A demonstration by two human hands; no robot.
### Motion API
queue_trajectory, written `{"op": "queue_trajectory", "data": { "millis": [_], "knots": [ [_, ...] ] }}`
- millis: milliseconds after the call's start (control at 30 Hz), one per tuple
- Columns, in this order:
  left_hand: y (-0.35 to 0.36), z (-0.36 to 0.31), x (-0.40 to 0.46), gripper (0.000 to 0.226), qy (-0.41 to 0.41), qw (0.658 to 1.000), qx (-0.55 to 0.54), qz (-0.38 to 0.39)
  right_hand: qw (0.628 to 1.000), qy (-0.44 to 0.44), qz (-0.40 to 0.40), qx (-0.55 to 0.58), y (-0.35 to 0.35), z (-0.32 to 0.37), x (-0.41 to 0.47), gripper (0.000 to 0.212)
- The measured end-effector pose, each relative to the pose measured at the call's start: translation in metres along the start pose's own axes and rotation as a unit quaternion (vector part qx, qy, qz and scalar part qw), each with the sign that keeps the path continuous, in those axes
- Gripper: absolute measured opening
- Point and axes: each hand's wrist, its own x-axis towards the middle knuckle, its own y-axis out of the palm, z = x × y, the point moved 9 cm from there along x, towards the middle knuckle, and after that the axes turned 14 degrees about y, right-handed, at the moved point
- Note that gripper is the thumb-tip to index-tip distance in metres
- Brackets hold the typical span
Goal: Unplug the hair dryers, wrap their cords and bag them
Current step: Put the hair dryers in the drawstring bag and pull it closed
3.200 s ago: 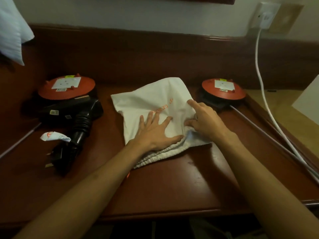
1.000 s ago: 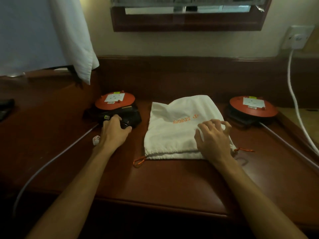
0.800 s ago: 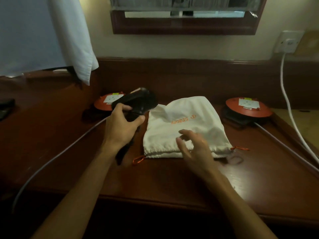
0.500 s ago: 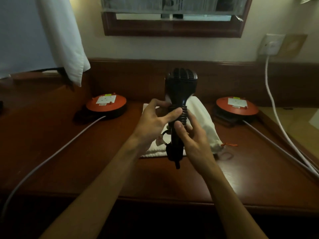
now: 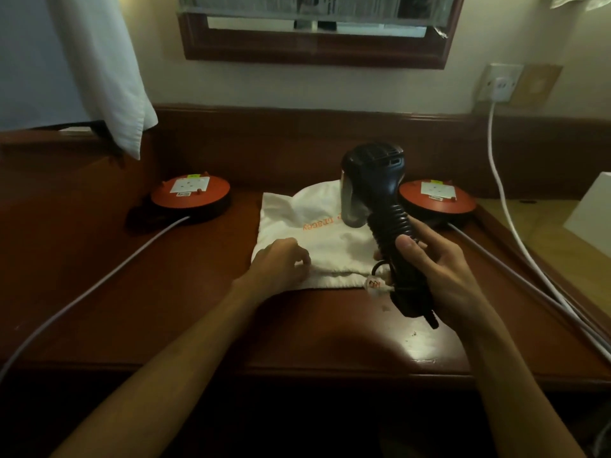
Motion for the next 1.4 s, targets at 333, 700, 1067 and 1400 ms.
{"op": "queue_trajectory", "data": {
  "millis": [333,700,1067,1400],
  "knots": [
    [-0.091,0.016,0.033,0.010,-0.022,0.969,-0.199,-0.146,0.985,0.029,0.079,-0.150,0.026,-0.016,-0.003,0.056],
    [-0.127,-0.011,0.029,0.015,0.061,0.954,-0.196,-0.218,0.879,0.002,-0.046,-0.475,0.049,-0.047,0.037,0.072],
    [-0.132,-0.016,0.016,0.017,0.079,0.945,-0.164,-0.271,0.836,0.049,0.006,-0.547,0.045,-0.052,0.033,0.074],
    [-0.125,-0.047,0.016,0.020,0.134,0.950,-0.160,-0.233,0.787,-0.083,-0.106,-0.602,0.111,-0.019,0.081,0.040]
  ]
}}
